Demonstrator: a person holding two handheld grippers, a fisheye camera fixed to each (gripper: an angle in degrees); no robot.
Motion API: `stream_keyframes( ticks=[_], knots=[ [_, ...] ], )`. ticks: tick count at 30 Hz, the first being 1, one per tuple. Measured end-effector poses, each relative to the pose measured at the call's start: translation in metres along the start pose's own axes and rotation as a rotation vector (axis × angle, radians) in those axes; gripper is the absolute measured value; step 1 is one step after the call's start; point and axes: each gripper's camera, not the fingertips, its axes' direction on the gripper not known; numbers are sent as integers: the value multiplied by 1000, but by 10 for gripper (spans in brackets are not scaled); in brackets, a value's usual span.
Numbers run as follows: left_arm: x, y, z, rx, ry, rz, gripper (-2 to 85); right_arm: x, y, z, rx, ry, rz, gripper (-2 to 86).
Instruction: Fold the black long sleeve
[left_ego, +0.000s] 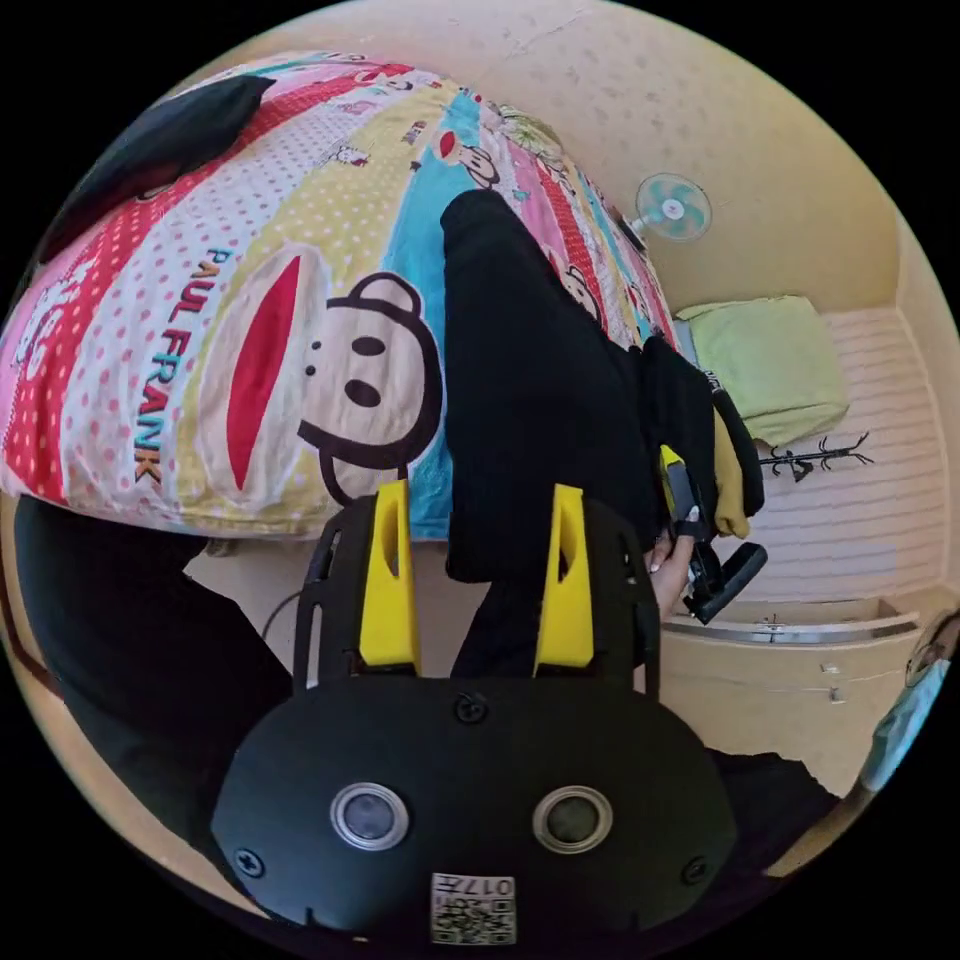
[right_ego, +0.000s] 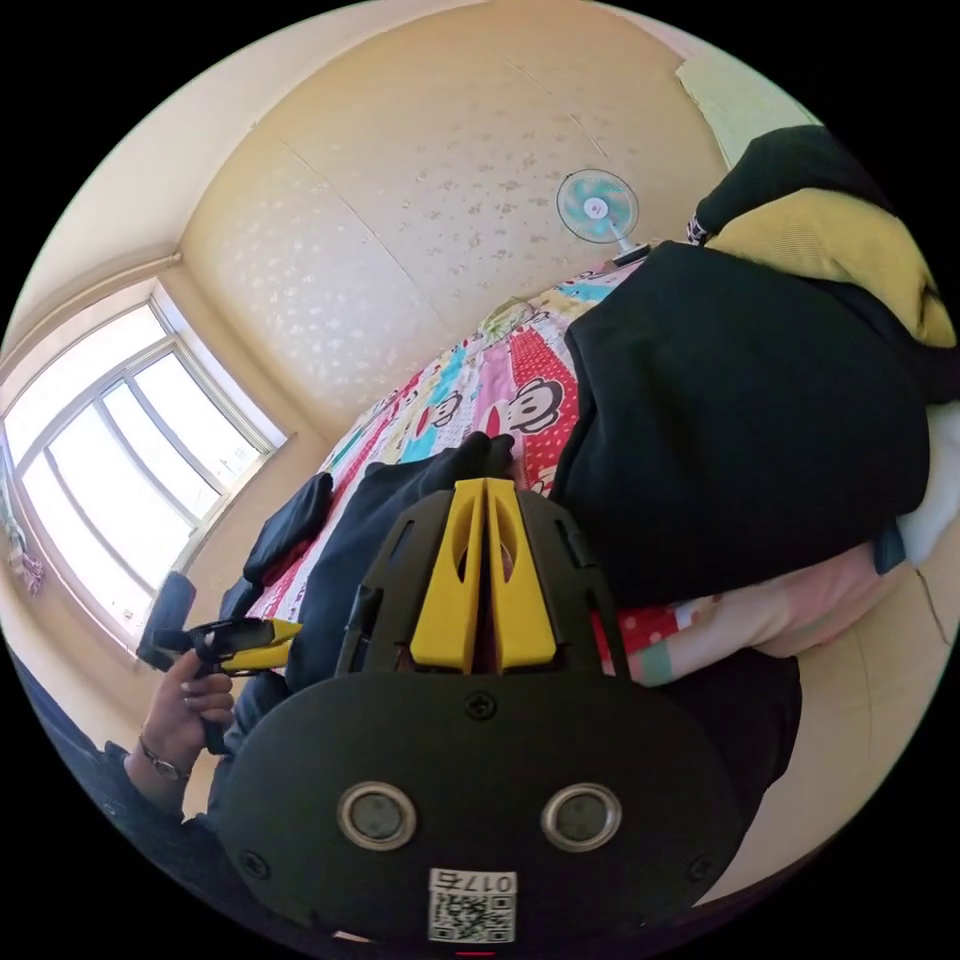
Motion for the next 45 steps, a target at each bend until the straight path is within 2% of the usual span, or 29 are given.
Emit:
stream_keyframes(
  ticks=[4,6,8,12,18,22,25,27,30,33,35,41,45],
  knots=[
    [-32,4,25,-69,183,-90,155,22,-2,-25,29,-22,28,21],
    [-51,7,32,-101,340,-166,122,40,-7,-44,9,-34,88,45],
    [-57,9,26,-107,387,-175,99,56,-13,-61,-40,-65,156,97],
    [-39,18,1,-146,498,-84,76,96,-1,-109,-156,-255,302,162],
    [2,52,-18,-164,537,17,66,140,90,-130,-328,-529,688,229],
    [13,69,-26,-187,533,63,66,140,117,-99,-352,-719,796,252],
    [14,79,-40,-187,527,86,66,140,110,-58,-371,-851,833,225],
    [12,86,-59,-149,531,104,66,141,97,-31,-325,-990,827,155],
    [5,88,-93,-77,616,123,76,126,81,-27,-344,-1032,817,102],
    [1,93,-133,-25,779,173,78,103,41,-53,-323,-1006,686,84],
    [-1,101,-155,6,818,199,78,93,9,-74,-286,-1016,620,80],
    [-15,112,-171,7,731,209,67,65,-113,-153,-100,-1069,288,79],
    [-29,110,-142,-49,815,122,60,86,-158,-184,28,-997,149,81]
  ],
)
